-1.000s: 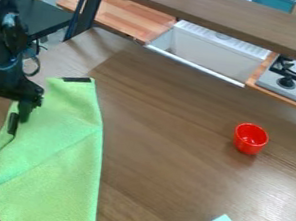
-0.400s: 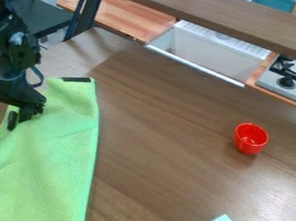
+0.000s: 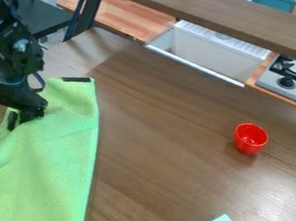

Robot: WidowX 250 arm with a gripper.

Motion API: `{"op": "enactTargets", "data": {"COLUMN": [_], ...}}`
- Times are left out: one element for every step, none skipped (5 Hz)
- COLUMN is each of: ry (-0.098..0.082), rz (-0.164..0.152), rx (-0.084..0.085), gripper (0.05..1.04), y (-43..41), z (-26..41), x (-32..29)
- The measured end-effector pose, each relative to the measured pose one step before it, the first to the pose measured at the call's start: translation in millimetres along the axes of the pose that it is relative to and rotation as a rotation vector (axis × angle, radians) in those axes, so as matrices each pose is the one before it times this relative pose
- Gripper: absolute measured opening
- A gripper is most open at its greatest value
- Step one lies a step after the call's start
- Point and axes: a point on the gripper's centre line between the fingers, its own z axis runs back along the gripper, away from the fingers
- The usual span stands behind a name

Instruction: Unfold the cloth from left to right

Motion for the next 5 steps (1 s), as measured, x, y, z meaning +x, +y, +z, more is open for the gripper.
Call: {"op": "enactTargets", "data": {"ry": [0.0056,0.0051,0.0118,0.0123,0.0112], "rz": [0.0076,-0.0042,-0.0028,0.0066,0.0156], "rx": [0.0033,-0.0032,-0.0061,-0.0065,-0.021], "gripper": [0.67,0.364,0.15,0.058,0.049], "y": [-0.45,-0.47,0.72,2.38,2.4], "z": [-1.85,0.14,-1.07,-0.48,8.95], "x": [-1.52,-0.45,-2.19,-1.43,0.26]}}
